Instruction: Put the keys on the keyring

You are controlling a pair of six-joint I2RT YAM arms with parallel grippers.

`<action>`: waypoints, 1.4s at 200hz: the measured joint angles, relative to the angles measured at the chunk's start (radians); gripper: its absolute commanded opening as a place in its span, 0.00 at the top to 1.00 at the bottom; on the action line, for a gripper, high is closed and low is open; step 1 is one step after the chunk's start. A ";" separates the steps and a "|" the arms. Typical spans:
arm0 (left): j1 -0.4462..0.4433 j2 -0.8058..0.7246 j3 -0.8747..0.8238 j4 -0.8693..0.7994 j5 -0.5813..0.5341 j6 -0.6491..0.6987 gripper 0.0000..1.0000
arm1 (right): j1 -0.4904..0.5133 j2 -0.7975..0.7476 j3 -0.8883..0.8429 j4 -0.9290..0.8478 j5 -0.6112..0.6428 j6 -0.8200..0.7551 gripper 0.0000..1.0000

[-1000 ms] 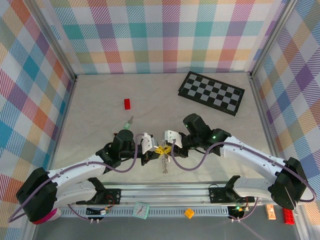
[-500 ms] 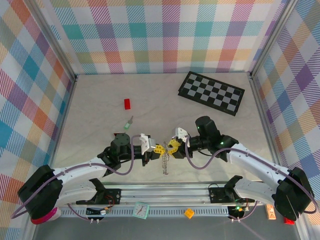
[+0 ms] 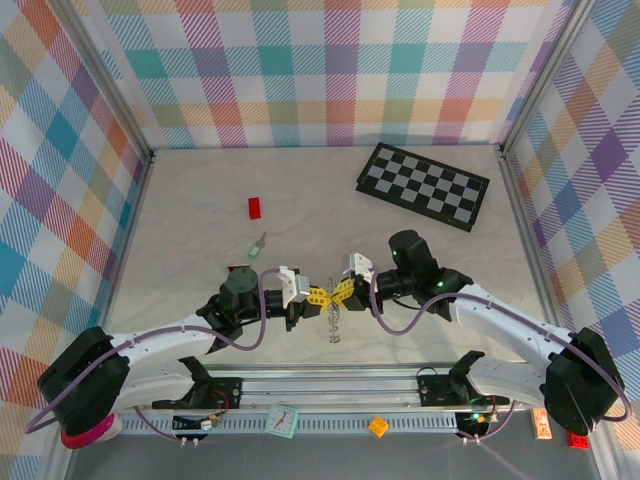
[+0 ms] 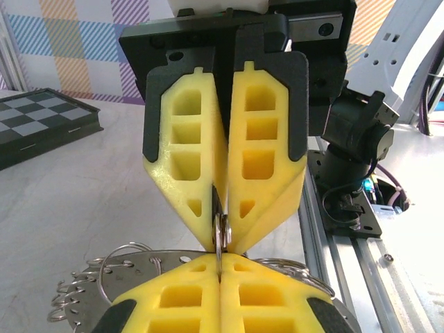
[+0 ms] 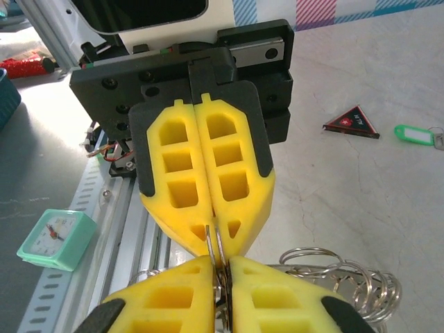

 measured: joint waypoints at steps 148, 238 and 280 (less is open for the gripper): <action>0.000 -0.050 0.128 -0.415 -0.018 0.145 1.00 | 0.132 0.131 0.304 -0.495 0.278 -0.300 0.98; 0.000 -0.058 0.090 -0.333 -0.003 0.134 1.00 | 0.067 0.001 0.101 -0.266 0.165 -0.154 0.71; -0.001 -0.058 0.072 -0.269 0.016 0.114 1.00 | 0.067 0.001 0.085 -0.205 0.158 -0.127 0.72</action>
